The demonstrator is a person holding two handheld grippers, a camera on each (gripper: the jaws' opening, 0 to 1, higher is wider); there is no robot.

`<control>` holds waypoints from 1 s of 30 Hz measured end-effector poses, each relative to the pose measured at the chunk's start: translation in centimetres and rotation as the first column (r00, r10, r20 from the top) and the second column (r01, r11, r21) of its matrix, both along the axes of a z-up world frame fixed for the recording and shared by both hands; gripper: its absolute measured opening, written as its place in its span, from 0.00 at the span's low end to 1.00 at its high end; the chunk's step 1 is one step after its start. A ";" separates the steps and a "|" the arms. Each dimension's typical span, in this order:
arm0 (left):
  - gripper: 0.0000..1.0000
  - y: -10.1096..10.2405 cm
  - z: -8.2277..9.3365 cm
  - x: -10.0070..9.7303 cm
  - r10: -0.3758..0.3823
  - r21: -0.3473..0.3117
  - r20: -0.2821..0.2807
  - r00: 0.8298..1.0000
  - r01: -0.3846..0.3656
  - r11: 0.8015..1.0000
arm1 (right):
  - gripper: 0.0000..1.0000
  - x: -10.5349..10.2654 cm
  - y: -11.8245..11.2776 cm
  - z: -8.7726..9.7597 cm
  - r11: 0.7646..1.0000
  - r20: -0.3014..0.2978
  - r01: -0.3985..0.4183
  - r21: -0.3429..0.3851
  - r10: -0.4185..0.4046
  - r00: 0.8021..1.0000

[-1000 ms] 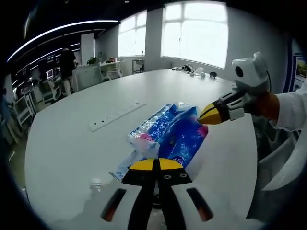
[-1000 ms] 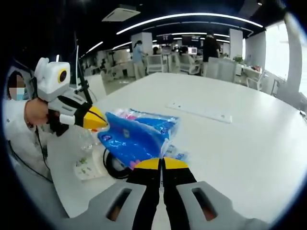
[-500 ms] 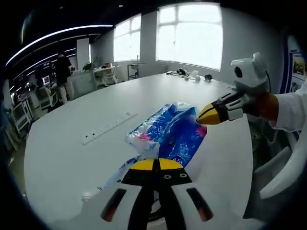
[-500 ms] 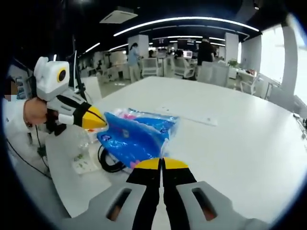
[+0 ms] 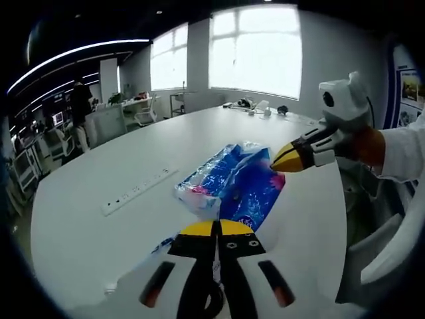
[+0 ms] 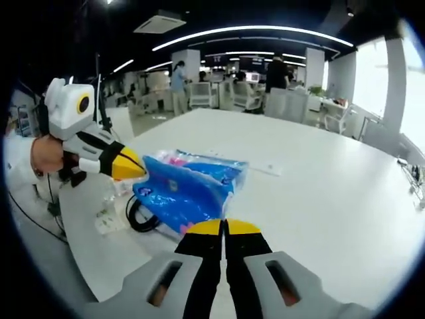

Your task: Arrange the tabletop items into an orderly group along one side of the table until the central work area is clear of visible clutter.

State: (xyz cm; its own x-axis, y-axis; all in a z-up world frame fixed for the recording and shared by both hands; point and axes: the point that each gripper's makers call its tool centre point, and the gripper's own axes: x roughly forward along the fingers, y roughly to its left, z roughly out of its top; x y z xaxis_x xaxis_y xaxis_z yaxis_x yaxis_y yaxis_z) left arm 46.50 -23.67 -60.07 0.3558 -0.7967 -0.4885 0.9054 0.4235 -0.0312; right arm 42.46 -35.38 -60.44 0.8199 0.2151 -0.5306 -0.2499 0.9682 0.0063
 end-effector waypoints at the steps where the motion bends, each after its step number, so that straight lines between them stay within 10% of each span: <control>1: 0.00 -0.2 0.0 0.0 -0.001 -0.001 0.001 1.000 0.001 1.000 | 0.00 0.0 -0.2 0.0 1.000 0.000 0.001 -0.001 -0.001 1.000; 30: 0.00 -7.2 -3.0 -0.2 -0.030 0.017 -0.025 0.999 0.031 0.999 | 0.00 -0.2 -7.0 -1.8 0.998 -0.042 0.040 -0.043 -0.041 0.998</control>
State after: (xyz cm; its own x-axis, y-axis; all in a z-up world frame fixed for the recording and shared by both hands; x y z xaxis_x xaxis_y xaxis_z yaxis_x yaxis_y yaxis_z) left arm 46.29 -30.88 -63.03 0.3189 -0.7982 -0.5110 0.9170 0.3962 -0.0467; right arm 42.30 -42.34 -62.27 0.8036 0.1588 -0.5735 -0.2109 0.9772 -0.0250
